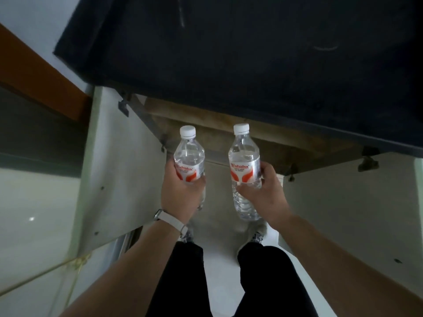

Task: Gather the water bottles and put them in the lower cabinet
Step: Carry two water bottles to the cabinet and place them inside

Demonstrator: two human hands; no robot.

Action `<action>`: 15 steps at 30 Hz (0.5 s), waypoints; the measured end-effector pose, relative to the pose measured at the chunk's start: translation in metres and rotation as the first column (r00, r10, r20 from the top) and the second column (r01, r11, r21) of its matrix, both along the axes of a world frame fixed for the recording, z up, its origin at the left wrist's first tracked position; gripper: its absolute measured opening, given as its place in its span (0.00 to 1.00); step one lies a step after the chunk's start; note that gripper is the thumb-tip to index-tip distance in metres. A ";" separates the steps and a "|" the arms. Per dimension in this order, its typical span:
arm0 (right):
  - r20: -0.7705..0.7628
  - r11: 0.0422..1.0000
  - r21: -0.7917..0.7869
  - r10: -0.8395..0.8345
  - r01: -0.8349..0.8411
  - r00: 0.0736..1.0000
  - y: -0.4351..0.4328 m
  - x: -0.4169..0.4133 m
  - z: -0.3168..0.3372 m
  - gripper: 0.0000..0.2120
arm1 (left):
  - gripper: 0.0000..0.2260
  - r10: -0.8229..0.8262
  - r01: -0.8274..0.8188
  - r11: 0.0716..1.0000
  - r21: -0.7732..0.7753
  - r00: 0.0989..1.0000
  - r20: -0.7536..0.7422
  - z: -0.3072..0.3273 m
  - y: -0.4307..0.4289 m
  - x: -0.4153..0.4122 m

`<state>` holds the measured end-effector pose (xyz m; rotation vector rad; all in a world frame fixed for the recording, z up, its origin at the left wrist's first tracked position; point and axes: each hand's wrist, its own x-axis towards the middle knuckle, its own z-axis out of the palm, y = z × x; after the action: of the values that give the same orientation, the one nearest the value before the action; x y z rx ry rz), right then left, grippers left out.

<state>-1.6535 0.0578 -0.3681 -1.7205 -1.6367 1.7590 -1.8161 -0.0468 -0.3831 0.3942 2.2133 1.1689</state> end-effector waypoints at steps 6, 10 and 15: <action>-0.053 0.999 0.041 -0.016 0.018 0.998 0.020 0.005 -0.104 0.32 | 0.25 -0.029 0.029 1.000 -0.007 0.999 -0.046 -0.108 0.019 0.001; -0.089 0.995 0.097 -0.017 0.026 0.996 0.037 0.004 -0.170 0.33 | 0.24 -0.036 0.038 0.999 0.036 0.998 -0.044 -0.172 0.039 0.000; -0.149 0.976 0.216 0.008 0.024 0.989 0.068 -0.003 -0.244 0.34 | 0.24 -0.035 0.051 0.983 0.178 0.995 -0.092 -0.243 0.066 -0.008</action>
<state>-1.6563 0.1259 -0.6117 -1.4609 -1.6837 1.5949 -1.8238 0.0197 -0.6261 0.5752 2.1687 1.3567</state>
